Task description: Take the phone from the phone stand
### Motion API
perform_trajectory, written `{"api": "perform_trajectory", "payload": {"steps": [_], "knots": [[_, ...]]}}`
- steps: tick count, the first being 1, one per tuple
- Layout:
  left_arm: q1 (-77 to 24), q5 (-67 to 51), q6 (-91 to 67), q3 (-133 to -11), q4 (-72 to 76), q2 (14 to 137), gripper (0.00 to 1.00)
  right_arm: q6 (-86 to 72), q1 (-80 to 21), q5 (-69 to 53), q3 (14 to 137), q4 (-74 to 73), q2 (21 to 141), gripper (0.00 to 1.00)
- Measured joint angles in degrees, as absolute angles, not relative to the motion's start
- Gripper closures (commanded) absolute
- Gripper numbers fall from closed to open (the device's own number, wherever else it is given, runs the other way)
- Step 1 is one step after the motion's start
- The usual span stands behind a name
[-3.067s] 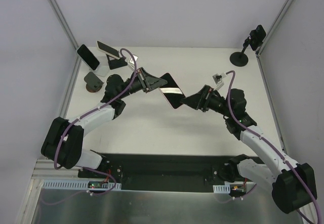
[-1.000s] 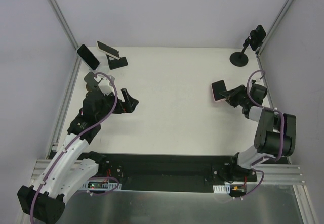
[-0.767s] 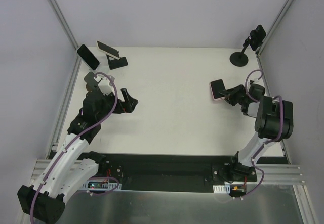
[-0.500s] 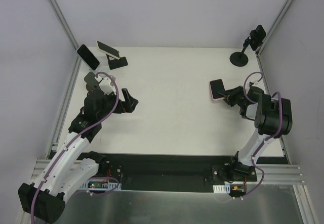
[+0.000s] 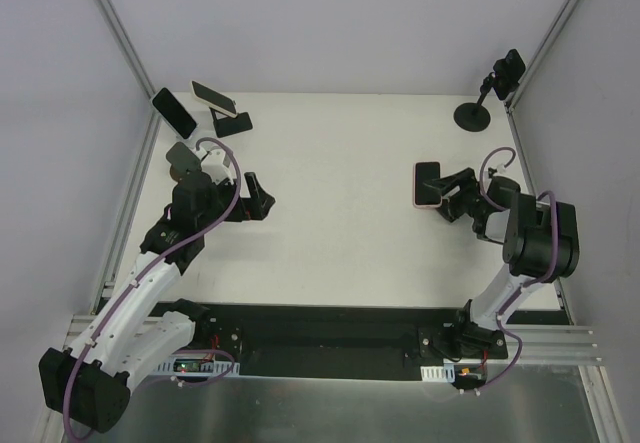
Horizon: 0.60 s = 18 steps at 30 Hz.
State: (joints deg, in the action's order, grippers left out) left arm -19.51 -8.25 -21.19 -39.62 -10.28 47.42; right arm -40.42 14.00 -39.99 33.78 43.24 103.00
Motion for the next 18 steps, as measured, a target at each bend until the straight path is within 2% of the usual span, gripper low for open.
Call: {"api": "perform_trajectory", "payload": {"steps": [2,11,18], "knots": [[-19.51,-8.27,-21.12,-39.99,-10.28,47.59,0.01,-38.28,14.00,-39.64,33.85,39.77,100.79,0.17],[-19.51,-8.21,-19.94,-40.05,-10.28,47.42,0.01,-25.52,13.87,-35.27,38.98,18.33,94.74,0.12],[-19.51,-7.31,-18.96,-40.05,-10.28,47.13,0.01,-15.25,13.63,-25.12,44.64,2.04,91.39,0.00]]}}
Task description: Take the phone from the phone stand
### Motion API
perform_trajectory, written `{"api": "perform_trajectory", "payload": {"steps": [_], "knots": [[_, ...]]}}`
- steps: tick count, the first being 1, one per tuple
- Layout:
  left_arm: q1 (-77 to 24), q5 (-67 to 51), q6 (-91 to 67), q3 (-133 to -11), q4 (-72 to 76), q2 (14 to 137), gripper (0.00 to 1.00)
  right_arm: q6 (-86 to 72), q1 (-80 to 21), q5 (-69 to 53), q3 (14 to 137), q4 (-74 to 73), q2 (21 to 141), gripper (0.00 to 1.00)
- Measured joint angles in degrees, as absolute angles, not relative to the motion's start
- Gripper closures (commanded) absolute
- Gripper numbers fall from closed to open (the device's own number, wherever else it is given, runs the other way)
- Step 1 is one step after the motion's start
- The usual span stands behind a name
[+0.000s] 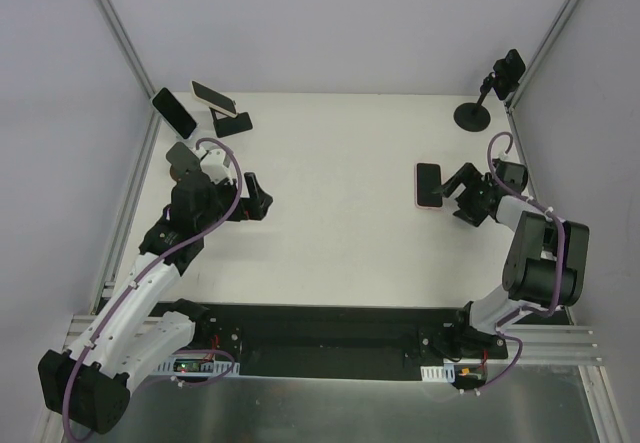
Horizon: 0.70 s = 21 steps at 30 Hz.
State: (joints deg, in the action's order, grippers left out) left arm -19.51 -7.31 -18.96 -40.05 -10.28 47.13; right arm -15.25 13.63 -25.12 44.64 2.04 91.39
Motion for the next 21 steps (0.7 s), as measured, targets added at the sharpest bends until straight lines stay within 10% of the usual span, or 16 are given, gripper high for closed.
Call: {"api": "perform_trajectory", "payload": {"steps": [21], "knots": [[-14.70,-1.34,-10.22,-50.04,-12.34,53.91,0.01,0.51,5.85,-11.51,47.79,-9.56,57.74,0.04]]}}
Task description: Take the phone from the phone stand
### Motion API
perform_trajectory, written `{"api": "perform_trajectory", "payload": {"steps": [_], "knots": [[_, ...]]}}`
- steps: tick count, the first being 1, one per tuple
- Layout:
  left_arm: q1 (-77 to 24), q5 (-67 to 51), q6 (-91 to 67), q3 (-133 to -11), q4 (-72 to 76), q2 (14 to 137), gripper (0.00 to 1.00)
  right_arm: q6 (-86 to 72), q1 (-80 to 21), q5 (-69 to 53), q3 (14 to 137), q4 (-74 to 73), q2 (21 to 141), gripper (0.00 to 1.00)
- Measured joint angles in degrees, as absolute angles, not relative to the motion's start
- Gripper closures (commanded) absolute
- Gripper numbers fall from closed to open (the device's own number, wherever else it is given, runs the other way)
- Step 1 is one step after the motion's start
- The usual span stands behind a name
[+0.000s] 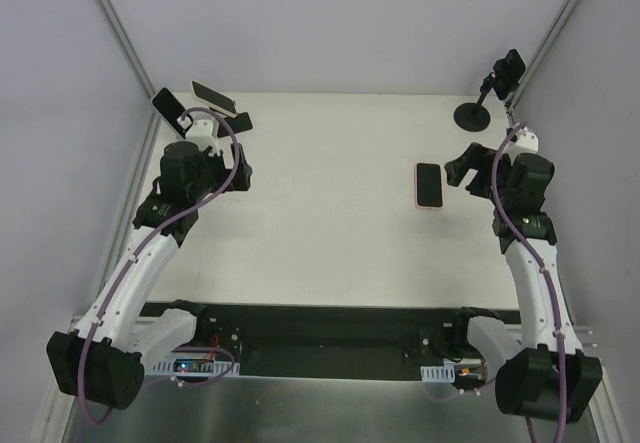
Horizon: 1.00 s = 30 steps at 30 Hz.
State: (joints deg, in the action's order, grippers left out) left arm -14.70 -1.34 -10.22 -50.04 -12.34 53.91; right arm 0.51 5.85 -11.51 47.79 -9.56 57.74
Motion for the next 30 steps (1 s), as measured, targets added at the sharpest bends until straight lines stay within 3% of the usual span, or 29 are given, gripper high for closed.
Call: {"api": "perform_trajectory", "payload": {"steps": [18,30], "knots": [[7.14,-5.61,-4.27,-73.56,-7.44,85.62,0.01,-1.98,2.90,-24.56,43.38,-7.84,42.00,0.04],[8.97,-7.38,-16.64,-91.64,-2.61,103.74,0.05,-2.35,2.87,-23.49,42.17,-16.14,35.05,0.04]]}}
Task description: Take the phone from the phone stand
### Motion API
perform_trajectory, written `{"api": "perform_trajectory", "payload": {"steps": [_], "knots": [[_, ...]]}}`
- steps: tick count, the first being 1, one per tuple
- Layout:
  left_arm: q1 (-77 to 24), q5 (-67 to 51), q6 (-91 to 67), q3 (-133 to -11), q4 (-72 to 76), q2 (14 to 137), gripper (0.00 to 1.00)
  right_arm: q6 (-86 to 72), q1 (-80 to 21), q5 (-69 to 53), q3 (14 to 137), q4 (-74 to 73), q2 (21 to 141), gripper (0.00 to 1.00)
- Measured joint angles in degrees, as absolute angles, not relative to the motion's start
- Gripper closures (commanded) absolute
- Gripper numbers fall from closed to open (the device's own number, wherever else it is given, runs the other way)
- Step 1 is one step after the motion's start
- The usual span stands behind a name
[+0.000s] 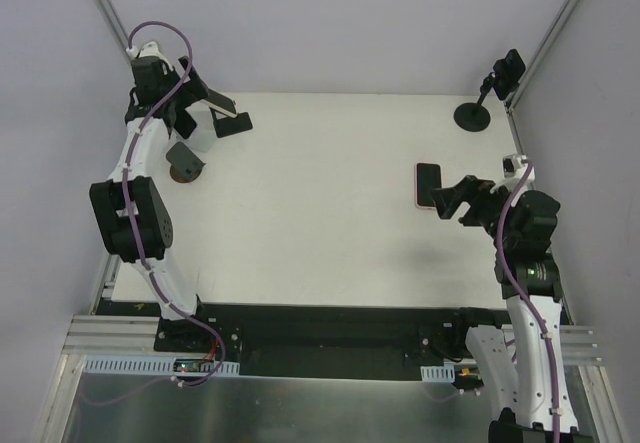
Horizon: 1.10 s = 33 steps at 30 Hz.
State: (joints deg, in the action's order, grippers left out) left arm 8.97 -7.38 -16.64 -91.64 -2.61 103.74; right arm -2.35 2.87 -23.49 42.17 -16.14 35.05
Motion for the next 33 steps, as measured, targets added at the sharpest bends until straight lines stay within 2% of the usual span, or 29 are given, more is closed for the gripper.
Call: {"api": "perform_trajectory", "payload": {"steps": [9,12,21,30,33], "knots": [[8.93,-2.90,-27.81,-93.73,2.22,112.66,0.16,-2.57,2.85,-21.04,42.17,-20.95,31.53,0.04],[8.93,-2.24,-29.39,-93.71,4.54,113.93,0.23,-2.59,2.85,-20.32,42.17,-21.93,31.07,0.04],[6.68,0.97,-31.35,-92.82,13.28,114.54,0.34,-3.05,2.85,-19.44,42.15,-23.51,31.07,0.04],[4.34,7.42,-33.15,-92.09,14.70,116.36,0.34,-3.05,2.85,-18.68,42.15,-24.29,31.07,0.04],[4.14,8.49,-33.74,-92.09,14.55,117.49,0.42,-3.03,2.85,-18.63,42.15,-24.36,31.07,0.04]]}}
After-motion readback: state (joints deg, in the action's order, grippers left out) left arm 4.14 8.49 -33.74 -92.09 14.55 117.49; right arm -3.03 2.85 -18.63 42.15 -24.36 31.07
